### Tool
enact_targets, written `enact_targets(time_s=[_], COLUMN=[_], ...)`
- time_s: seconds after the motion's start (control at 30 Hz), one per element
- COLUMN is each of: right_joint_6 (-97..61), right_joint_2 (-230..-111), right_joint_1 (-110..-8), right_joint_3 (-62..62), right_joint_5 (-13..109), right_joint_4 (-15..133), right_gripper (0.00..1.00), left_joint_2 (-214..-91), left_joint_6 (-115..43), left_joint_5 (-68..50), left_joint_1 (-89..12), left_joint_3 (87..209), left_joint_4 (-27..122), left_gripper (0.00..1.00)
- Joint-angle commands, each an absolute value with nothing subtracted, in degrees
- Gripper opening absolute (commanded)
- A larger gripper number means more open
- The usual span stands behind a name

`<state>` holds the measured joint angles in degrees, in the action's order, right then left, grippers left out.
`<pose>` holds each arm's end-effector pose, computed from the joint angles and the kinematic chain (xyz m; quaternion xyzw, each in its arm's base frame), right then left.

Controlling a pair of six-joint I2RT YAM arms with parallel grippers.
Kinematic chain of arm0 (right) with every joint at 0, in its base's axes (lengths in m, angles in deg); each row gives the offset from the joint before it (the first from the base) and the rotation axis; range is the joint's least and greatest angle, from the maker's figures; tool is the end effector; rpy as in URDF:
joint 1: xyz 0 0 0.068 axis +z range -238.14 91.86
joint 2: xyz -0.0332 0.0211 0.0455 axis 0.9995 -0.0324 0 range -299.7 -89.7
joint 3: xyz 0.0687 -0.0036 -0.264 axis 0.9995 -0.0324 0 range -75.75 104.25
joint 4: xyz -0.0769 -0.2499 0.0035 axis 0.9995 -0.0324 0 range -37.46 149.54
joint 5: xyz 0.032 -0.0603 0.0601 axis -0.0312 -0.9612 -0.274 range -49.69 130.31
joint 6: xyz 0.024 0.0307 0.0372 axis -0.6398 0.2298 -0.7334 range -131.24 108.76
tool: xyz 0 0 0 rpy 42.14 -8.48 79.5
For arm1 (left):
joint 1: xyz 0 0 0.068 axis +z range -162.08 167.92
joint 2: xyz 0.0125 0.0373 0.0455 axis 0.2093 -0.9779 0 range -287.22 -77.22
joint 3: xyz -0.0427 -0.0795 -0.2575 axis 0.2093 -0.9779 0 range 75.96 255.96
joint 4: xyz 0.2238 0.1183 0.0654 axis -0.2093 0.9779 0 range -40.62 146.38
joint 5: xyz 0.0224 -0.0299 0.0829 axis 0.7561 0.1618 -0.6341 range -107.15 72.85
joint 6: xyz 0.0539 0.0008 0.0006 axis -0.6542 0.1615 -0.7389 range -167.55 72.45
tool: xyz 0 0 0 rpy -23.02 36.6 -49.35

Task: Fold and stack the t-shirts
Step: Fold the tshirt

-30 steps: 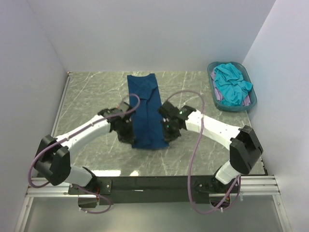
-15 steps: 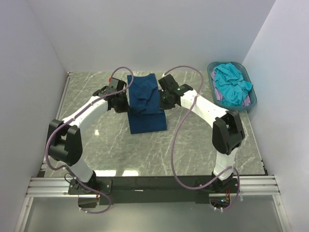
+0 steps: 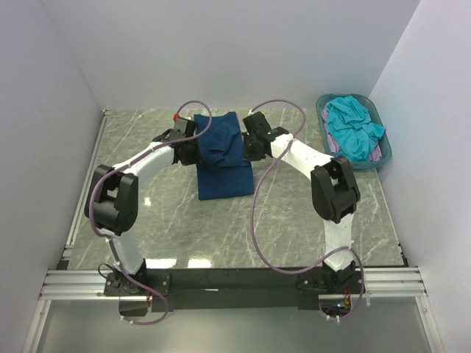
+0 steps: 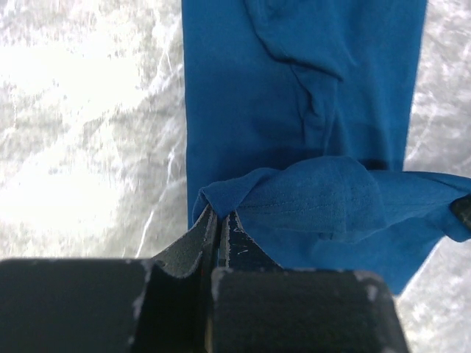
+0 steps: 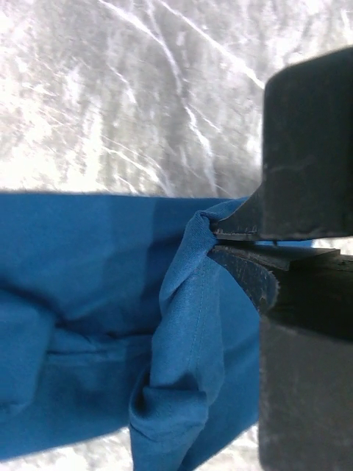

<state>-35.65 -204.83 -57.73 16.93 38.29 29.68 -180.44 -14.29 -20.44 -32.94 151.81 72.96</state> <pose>0.3875 0.2259 0.2277 -0.0439 0.9453 0.1339 0.2943 0.3694 -0.1386 0.2261 -0.1113 0.9355 -0.1279 0.3099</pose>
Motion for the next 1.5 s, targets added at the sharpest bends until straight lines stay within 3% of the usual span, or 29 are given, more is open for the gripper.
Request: enact_targets(time_s=[0.0, 0.43, 0.83, 0.93, 1.0, 1.03, 1.2, 1.23, 1.33, 1.4, 1.47], right_joint_6=[-34.45, -33.57, -33.66, -33.31, -32.78, -32.43, -31.9, -32.07, -32.95, -33.48, -34.01], right_joint_2=[-206.24, -206.77, -212.91, -213.97, -214.32, -214.59, -211.78, -209.95, -206.08, -204.31, -202.11], right_joint_1=[-58.61, -59.14, -59.84, -60.02, -60.02, -60.02, -59.93, -59.93, -59.58, -58.79, -58.0], right_joint_3=[19.96, 21.19, 22.77, 22.69, 22.86, 23.64, 23.57, 22.69, 20.15, 18.65, 16.45], right_joint_5=[37.15, 36.44, 36.35, 36.53, 36.09, 35.83, 36.18, 36.61, 37.32, 37.5, 38.37], right_joint_4=[33.53, 36.07, 38.53, 39.41, 40.03, 39.77, 39.59, 39.77, 40.99, 42.23, 43.89], right_gripper=[0.0, 0.0, 0.0, 0.04, 0.13, 0.16, 0.3, 0.32, 0.4, 0.43, 0.43], left_joint_2=[-181.81, -180.32, -187.25, -188.05, -188.23, -188.4, -186.83, -185.0, -179.73, -177.08, -173.74], left_joint_6=[-15.47, -14.06, -13.01, -12.92, -12.75, -12.66, -13.89, -13.45, -11.96, -10.82, -9.06], left_joint_5=[-23.3, -25.32, -25.15, -26.28, -27.34, -27.69, -28.22, -28.4, -29.01, -29.54, -30.15], left_joint_1=[-32.47, -32.21, -32.12, -32.12, -32.12, -32.12, -32.3, -32.47, -33.52, -34.4, -36.33], left_joint_3=[154.62, 151.9, 152.77, 152.6, 152.34, 152.68, 157.25, 157.34, 155.86, 153.84, 152.08], left_joint_4=[69.69, 65.91, 63.36, 62.83, 62.74, 63.27, 67.92, 68.8, 69.33, 69.86, 70.74], left_gripper=[0.01, 0.01, 0.01, 0.03, 0.09, 0.22, 0.48, 0.6, 0.8, 0.84, 0.81])
